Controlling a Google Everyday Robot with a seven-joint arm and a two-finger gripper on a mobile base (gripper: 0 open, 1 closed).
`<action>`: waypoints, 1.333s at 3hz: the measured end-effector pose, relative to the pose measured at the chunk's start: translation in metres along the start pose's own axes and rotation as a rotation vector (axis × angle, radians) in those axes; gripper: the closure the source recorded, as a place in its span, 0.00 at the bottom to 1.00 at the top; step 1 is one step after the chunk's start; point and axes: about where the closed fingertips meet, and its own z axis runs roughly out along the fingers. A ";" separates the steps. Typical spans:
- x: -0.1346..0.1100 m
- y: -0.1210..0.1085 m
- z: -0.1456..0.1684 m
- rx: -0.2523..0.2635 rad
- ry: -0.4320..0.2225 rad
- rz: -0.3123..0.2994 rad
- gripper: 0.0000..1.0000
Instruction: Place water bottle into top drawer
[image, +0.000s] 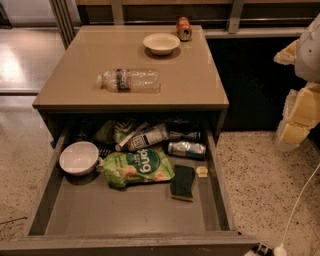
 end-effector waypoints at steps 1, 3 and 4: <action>0.000 0.000 0.000 0.000 0.000 0.000 0.00; -0.106 -0.100 0.043 0.060 -0.036 -0.098 0.00; -0.104 -0.103 0.045 0.071 -0.043 -0.086 0.00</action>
Offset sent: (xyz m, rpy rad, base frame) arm 0.0876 0.0469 -0.0064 0.0088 -0.0724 0.0535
